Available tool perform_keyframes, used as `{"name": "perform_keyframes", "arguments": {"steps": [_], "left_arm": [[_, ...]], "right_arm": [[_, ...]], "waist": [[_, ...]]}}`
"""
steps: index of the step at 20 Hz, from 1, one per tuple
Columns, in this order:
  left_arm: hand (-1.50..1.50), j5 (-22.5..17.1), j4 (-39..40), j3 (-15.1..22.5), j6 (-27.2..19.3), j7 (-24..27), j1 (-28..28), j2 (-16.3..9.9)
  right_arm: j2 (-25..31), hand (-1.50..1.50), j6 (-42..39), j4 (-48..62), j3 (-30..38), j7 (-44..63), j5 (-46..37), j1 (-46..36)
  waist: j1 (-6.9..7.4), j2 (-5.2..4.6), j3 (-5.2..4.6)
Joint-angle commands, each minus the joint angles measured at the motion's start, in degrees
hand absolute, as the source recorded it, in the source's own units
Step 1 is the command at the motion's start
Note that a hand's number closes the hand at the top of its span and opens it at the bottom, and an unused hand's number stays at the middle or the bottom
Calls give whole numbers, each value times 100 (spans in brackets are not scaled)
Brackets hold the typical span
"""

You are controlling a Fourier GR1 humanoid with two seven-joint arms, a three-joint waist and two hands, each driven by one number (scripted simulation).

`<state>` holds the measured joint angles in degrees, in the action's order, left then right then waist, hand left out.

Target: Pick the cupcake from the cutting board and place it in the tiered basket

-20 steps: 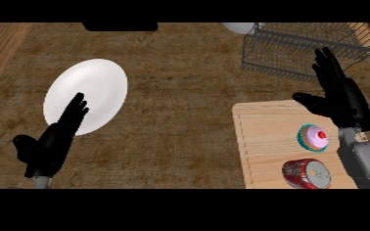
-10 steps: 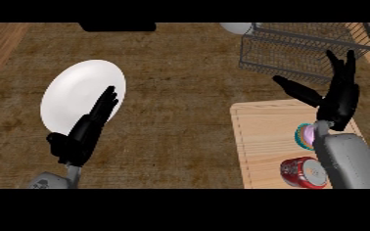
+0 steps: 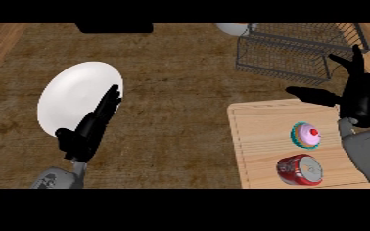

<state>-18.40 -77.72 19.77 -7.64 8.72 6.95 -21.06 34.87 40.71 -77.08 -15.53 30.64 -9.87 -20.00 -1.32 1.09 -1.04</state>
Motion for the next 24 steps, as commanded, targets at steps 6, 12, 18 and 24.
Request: {"name": "perform_keyframes", "arguments": {"steps": [6,12,18,24], "left_arm": [[0,114,-70,116,-113,-100,121,142],[0,-20,70,-122,98,-187,253,-51],[0,30,-125,-22,80,-85,14,108],[0,79,0,-126,38,-165,159,91]], "right_arm": [[1293,-150,-2938,-434,-1211,2703,-136,-287],[1413,-150,-4269,-1574,-1268,4936,567,-1206],[1338,-150,-4143,-1522,-1432,5446,544,-1425],[1660,-150,-4280,-1279,-1562,5455,390,-1055]], "waist": [[118,-3,8],[102,-35,58],[176,-64,76],[74,-59,75]]}}
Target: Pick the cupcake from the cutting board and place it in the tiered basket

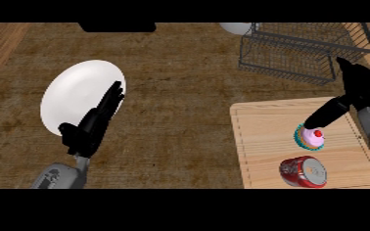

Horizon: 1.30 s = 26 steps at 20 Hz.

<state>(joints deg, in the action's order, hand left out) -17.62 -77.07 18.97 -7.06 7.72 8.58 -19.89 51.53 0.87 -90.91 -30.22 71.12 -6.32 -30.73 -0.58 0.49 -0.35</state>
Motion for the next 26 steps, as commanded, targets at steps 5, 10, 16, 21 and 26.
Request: {"name": "perform_keyframes", "arguments": {"steps": [5,10,16,21,26], "left_arm": [[0,1,215,-87,71,66,134,111],[0,137,261,0,95,208,-32,174],[0,187,87,-21,-25,47,-95,218],[0,69,147,-252,217,-45,66,32],[0,230,-96,-145,26,-142,-109,134]], "right_arm": [[-394,-150,25,423,-226,1409,3,173],[-655,-150,221,454,-95,1409,-172,132],[-682,-150,356,427,-48,1409,-440,772],[-710,-150,196,510,248,1409,-413,795],[-953,-150,556,77,52,1409,-796,1582]], "waist": [[-2,-33,7],[18,-20,9],[-41,-1,17],[-2,-23,19],[-35,-1,24]]}}
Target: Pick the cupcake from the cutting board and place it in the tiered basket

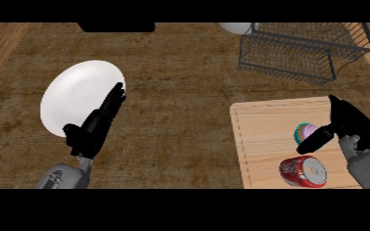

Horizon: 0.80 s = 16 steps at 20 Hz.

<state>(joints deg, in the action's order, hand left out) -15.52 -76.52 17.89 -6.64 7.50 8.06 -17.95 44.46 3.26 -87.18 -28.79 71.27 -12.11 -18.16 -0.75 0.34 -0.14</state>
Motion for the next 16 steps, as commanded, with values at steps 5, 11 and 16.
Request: {"name": "perform_keyframes", "arguments": {"steps": [5,11,16], "left_arm": [[0,5,119,-135,266,277,-108,-22],[0,90,-116,-216,141,-257,192,38],[0,226,216,-271,364,125,19,175]], "right_arm": [[-480,-150,215,-259,180,1393,-369,253],[-818,150,676,-297,488,646,-891,634],[-1009,150,355,-299,663,446,-1589,468]], "waist": [[33,-19,2],[30,-21,12],[61,-29,10]]}}
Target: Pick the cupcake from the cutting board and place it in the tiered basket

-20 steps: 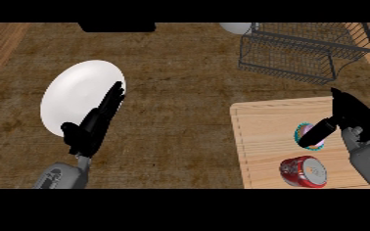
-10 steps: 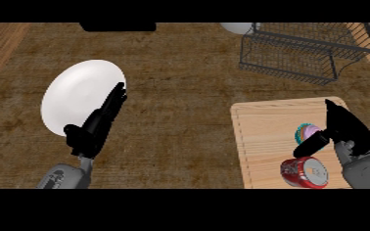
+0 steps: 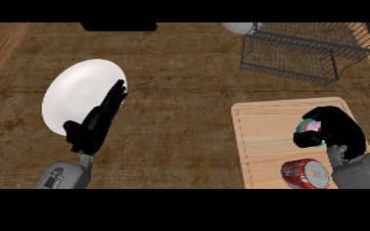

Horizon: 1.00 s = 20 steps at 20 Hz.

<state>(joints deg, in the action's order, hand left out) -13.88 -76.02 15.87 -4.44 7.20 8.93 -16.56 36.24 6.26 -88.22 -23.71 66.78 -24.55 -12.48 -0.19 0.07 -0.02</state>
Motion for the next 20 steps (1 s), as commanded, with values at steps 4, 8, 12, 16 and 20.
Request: {"name": "perform_keyframes", "arguments": {"steps": [4,8,12,16,20], "left_arm": [[0,112,174,-173,154,17,64,210],[0,180,87,-232,214,-46,-7,145],[0,128,-15,-283,222,125,-195,30],[0,226,68,-244,130,289,-275,108],[0,175,-15,-357,198,201,-213,-29]], "right_arm": [[-484,150,-75,-34,352,636,-673,-116],[-659,150,-292,-44,472,862,-981,-330],[1359,150,-774,670,1316,-3137,219,654],[2074,150,-710,1292,1688,-5042,291,881],[2256,150,-697,2097,2733,-6641,1235,742]], "waist": [[7,-3,0],[24,-4,-1],[-82,-14,28],[-136,-41,54],[-111,-9,45]]}}
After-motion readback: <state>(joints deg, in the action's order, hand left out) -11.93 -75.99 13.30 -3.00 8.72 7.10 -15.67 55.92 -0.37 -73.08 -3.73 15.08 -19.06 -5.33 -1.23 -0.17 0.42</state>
